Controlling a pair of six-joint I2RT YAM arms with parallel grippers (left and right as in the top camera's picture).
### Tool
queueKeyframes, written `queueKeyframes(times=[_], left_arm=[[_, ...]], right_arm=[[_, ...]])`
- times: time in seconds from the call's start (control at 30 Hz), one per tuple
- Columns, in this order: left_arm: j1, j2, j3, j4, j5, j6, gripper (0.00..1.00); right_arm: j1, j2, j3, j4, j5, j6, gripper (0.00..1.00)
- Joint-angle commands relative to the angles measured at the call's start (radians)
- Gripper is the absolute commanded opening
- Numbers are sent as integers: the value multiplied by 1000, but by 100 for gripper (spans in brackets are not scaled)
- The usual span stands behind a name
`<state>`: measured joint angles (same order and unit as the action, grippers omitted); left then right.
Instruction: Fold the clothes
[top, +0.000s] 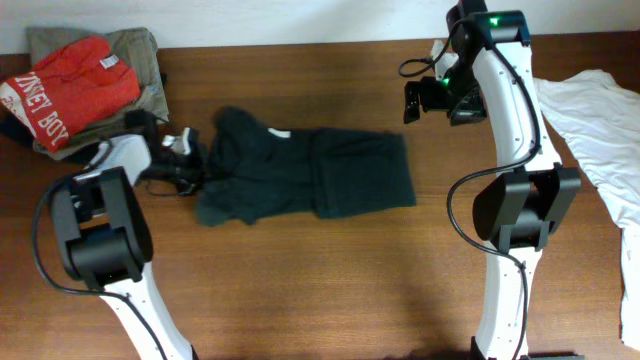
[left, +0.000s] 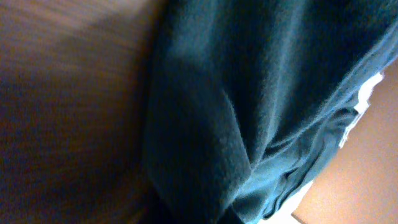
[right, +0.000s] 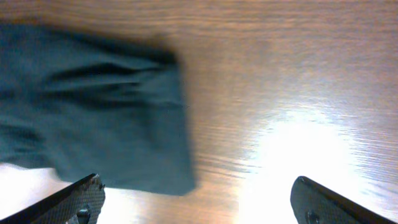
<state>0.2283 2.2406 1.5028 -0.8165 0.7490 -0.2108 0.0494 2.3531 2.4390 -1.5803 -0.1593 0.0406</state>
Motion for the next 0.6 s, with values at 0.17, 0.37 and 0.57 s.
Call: queueKeyframes(times=[0.17,0.37,0.57], left_arm=[[48,-40,449,-479,-365,164,0],[-29,-241,515,-544,-383,174,0],[-245,-299,515,-527,-389,151,0]], right_arm=[[-5,-23,19,273,314,-10,99],[-103,-23,18,378,299,-6,99],[-135,-23,18,377,291,-7,99]])
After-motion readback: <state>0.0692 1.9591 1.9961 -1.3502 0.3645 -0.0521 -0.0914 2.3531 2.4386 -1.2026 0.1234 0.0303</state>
